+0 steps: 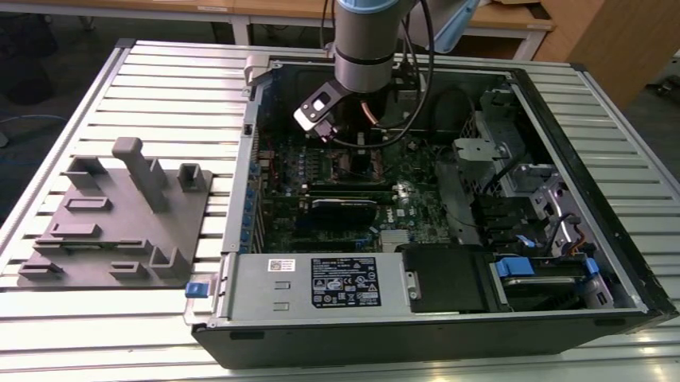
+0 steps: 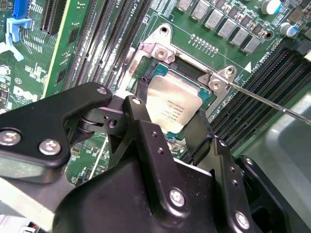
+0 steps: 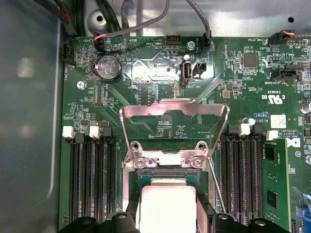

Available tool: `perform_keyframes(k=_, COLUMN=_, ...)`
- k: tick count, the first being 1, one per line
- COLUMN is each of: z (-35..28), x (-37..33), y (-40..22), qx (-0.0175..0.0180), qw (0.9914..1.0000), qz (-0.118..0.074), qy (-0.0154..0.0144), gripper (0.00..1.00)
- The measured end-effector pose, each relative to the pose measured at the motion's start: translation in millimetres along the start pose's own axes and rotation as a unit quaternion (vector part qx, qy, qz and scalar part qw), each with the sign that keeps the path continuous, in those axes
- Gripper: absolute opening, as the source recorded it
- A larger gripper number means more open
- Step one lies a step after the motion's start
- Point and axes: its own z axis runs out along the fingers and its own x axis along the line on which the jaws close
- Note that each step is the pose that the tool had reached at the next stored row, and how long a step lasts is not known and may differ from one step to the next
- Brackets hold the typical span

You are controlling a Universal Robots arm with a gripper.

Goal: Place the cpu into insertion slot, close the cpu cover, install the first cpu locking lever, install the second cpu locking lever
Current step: 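Place the cpu into insertion slot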

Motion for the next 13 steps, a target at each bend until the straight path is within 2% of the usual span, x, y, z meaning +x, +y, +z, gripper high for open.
perform_keyframes(k=4, z=-3.2, x=0.1, y=0.3, qx=-0.0002, qw=1.0, qz=0.0, qy=0.0006, gripper=0.54)
perform_keyframes(k=13, z=-2.5, x=0.0, y=0.3, qx=0.0, qw=0.99998, qz=-0.006, qy=0.0019, gripper=0.54)
